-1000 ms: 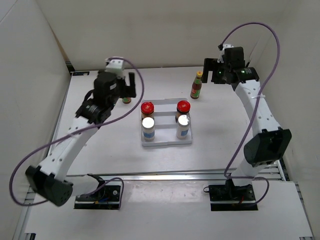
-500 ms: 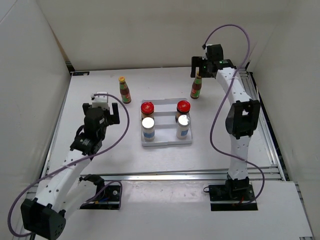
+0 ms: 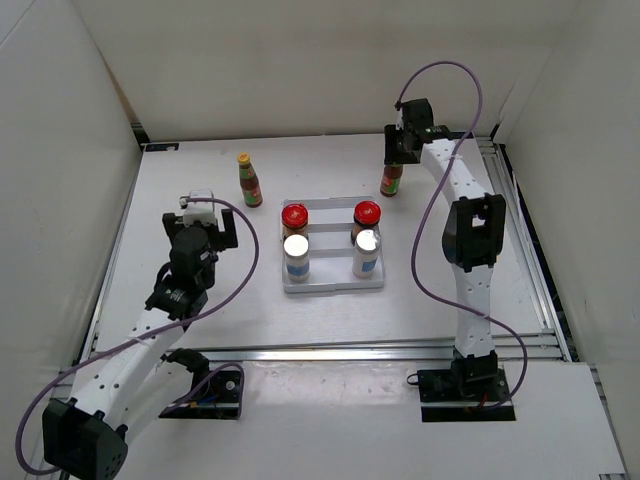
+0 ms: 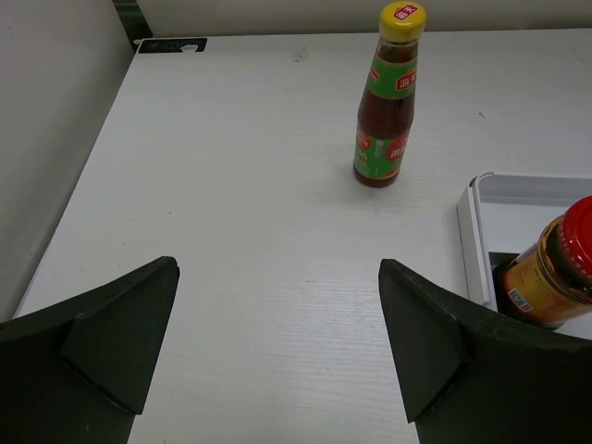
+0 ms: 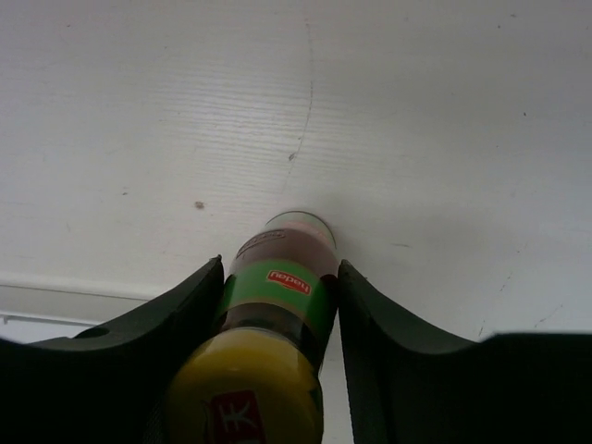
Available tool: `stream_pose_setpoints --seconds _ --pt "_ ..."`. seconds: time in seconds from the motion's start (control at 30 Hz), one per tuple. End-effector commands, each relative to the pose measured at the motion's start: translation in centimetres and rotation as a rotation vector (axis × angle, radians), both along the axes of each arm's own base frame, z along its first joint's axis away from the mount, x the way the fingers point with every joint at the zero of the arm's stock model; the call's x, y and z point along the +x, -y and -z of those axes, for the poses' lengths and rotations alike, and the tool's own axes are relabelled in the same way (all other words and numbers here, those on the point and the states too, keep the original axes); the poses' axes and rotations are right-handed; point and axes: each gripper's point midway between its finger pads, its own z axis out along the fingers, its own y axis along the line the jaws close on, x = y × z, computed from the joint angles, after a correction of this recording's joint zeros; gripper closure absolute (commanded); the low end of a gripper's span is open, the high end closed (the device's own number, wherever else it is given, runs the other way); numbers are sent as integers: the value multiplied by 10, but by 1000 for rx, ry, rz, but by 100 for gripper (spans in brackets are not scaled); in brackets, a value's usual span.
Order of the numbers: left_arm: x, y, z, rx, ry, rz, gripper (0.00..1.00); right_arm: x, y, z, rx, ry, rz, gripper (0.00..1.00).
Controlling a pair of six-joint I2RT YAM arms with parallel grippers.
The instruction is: Organize the condiment bottles
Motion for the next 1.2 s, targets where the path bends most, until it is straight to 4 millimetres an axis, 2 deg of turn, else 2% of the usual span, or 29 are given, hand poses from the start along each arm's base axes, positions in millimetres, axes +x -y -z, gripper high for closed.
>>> stream_pose_setpoints --seconds 0.0,0.03,0.1,0.17,0.27,0.3,0.33,0.37,0.5,0.57,0.6,0.67,0.7,0.87,1.0,1.07,1.13,1.17 --pt "-2 -5 -13 -13 62 -28 0 10 -1 -22 -14 72 23 57" --pt "-4 -6 -11 -12 61 -28 0 11 3 -22 -28 76 39 65" --pt "-4 -7 -11 -11 62 -37 0 9 0 -37 -36 104 33 71" --pt "-4 -4 -11 -11 62 -28 0 8 -1 -50 -49 130 33 81" --pt "-3 -4 -8 -7 52 -28 0 3 -8 -84 -73 201 8 92" --pt "-3 -4 -8 -7 52 -28 0 -5 -21 -102 -69 234 -22 92" --pt "-3 -1 -8 -7 52 -18 0 -9 -26 -107 -78 242 -43 93" --pt "-3 -1 -8 -7 52 -18 0 -17 -37 -125 -66 273 -63 93" --pt "-2 0 -5 -3 43 -18 0 -41 -63 -138 -71 295 -135 93" --pt "-2 0 -5 -3 43 -18 0 -50 -68 -143 -57 300 -141 95" --pt "-2 0 -5 -3 43 -18 0 -57 -76 -132 -48 277 -158 95" --pt "-2 0 -5 -3 43 -18 0 -65 -81 -136 -34 291 -165 95" --pt "-2 0 -5 -3 43 -18 0 -72 -87 -128 -39 271 -182 95" --pt "-2 0 -5 -3 43 -18 0 -93 -102 -118 -25 237 -230 95" --pt "-2 0 -5 -3 43 -18 0 -94 -102 -104 -26 215 -225 95" --pt "-2 0 -5 -3 43 -18 0 -94 -102 -104 -20 212 -219 95" --pt "-2 0 -5 -3 43 -18 0 -93 -103 -87 -33 180 -221 94" --pt "-2 0 -5 -3 43 -18 0 -93 -103 -86 -33 179 -221 94"
